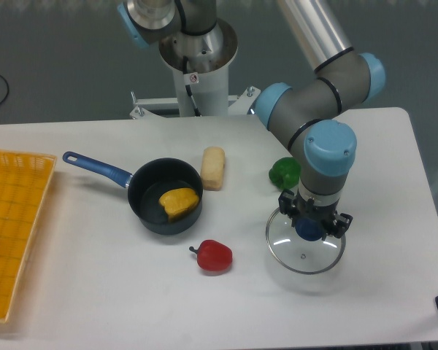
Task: Close the pot lid
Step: 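Lift the clear glass lid by its knob with the gripper, then carry the held glass lid over the blue saucepan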
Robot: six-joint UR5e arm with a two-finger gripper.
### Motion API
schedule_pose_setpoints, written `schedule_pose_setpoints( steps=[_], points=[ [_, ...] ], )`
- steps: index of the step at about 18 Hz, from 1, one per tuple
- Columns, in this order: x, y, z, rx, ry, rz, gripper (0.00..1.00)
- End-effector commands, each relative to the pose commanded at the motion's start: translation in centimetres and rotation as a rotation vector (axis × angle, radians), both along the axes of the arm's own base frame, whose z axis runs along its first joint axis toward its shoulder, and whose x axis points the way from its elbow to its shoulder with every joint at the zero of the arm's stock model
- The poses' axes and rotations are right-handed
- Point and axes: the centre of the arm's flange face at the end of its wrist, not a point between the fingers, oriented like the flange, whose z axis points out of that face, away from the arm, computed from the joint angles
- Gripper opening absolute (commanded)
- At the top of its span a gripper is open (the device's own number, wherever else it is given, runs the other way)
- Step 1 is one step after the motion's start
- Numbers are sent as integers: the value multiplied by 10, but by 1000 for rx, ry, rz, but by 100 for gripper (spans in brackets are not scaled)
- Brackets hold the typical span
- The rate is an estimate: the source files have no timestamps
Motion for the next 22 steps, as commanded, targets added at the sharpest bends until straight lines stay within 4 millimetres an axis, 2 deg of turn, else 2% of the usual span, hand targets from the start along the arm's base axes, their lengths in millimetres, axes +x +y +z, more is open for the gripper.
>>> schedule_pose_setpoints(
  steps=[7, 13, 16, 22],
  points=[
    [1, 0, -1, -3, 0, 0, 45],
    [1, -2, 8, 3, 9, 5, 45],
    [11, -1, 18, -1, -1, 3, 45],
    [35, 10, 17, -17, -20, -9, 45]
  ],
)
